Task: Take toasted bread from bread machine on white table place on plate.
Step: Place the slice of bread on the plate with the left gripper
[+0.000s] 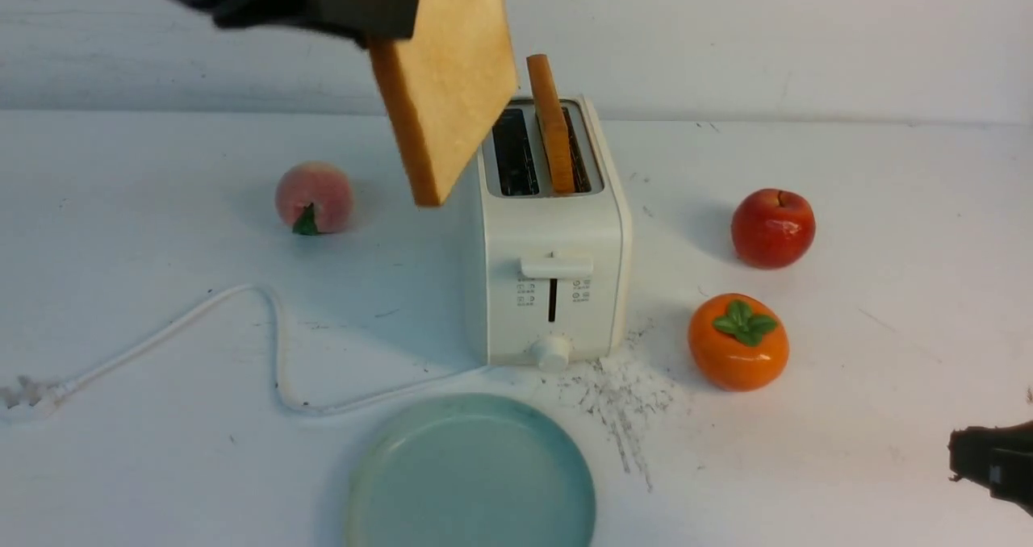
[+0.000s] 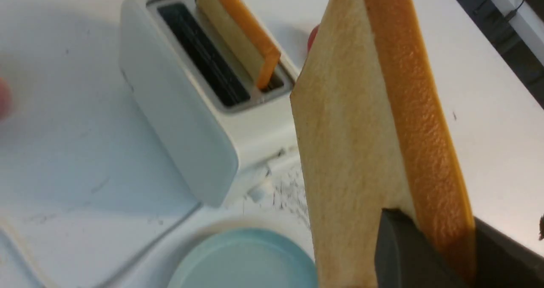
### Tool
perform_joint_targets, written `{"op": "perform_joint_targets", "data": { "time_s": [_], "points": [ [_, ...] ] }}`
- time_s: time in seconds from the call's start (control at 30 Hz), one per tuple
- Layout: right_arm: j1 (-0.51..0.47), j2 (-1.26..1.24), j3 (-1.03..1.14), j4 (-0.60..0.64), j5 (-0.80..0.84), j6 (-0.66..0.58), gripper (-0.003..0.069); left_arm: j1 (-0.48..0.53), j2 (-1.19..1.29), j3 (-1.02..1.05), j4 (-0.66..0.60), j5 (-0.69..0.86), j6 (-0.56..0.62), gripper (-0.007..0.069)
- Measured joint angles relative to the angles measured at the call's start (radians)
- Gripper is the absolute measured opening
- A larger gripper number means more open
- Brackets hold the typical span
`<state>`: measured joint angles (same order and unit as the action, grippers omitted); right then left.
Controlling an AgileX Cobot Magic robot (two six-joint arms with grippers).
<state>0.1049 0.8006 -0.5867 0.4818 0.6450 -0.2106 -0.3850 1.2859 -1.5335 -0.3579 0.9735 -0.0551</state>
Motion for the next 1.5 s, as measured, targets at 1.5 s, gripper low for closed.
{"op": "perform_joint_targets", "data": {
  "time_s": [1.5],
  "points": [
    [0.000,0.000,0.000,0.000,0.023,0.000,0.0106,0.000,0.122,0.913,-1.051,-0.558,0.961,0.0182]
  ]
}}
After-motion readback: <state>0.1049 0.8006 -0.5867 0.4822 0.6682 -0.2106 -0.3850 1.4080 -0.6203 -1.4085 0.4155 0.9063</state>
